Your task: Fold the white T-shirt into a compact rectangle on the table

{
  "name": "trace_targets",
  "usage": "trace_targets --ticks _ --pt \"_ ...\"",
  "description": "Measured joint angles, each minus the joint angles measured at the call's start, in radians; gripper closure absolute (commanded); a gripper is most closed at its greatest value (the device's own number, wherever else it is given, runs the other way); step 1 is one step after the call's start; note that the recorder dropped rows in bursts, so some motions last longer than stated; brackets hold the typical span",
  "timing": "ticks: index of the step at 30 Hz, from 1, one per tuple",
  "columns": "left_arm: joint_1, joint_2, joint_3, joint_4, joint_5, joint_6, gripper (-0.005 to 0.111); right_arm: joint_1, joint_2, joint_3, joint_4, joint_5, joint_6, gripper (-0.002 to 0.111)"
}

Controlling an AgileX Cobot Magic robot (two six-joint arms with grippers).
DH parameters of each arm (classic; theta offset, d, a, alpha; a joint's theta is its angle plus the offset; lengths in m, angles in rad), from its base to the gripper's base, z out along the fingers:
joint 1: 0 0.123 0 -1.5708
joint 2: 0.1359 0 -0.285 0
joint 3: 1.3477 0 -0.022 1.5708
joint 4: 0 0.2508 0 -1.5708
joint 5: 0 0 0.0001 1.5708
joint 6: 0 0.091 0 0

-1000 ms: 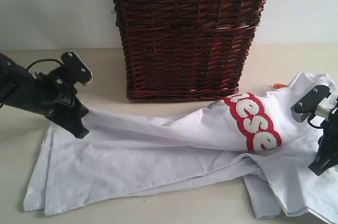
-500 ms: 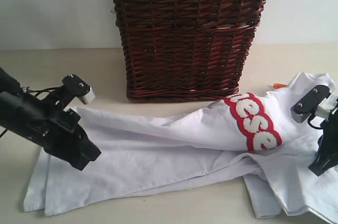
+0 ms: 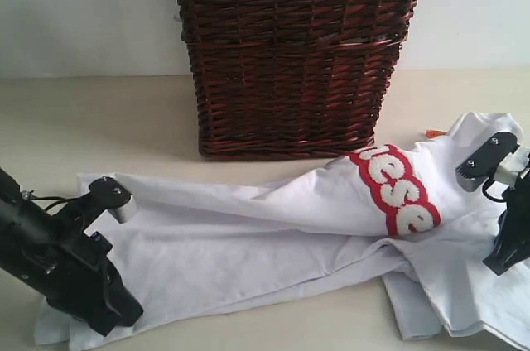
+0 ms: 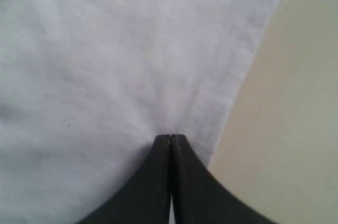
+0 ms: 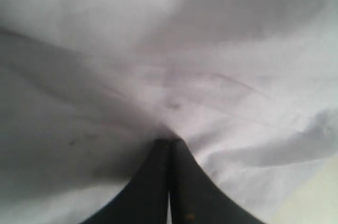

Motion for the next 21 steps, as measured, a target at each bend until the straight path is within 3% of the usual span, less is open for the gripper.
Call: trace_targets --ticks 12,16,21 --pt "0.000 -0.058 0.164 -0.061 0.049 0.000 0.107 -0.002 -0.196 0.006 0.043 0.047 0.000 0.108" --pt "0.000 -0.100 0.175 -0.021 0.041 0.000 0.107 -0.002 -0.217 0.006 0.181 0.053 -0.030 0.108" --pt "0.000 -0.184 0.099 -0.044 -0.003 0.000 0.107 -0.002 -0.206 0.006 0.434 0.129 -0.304 0.108"
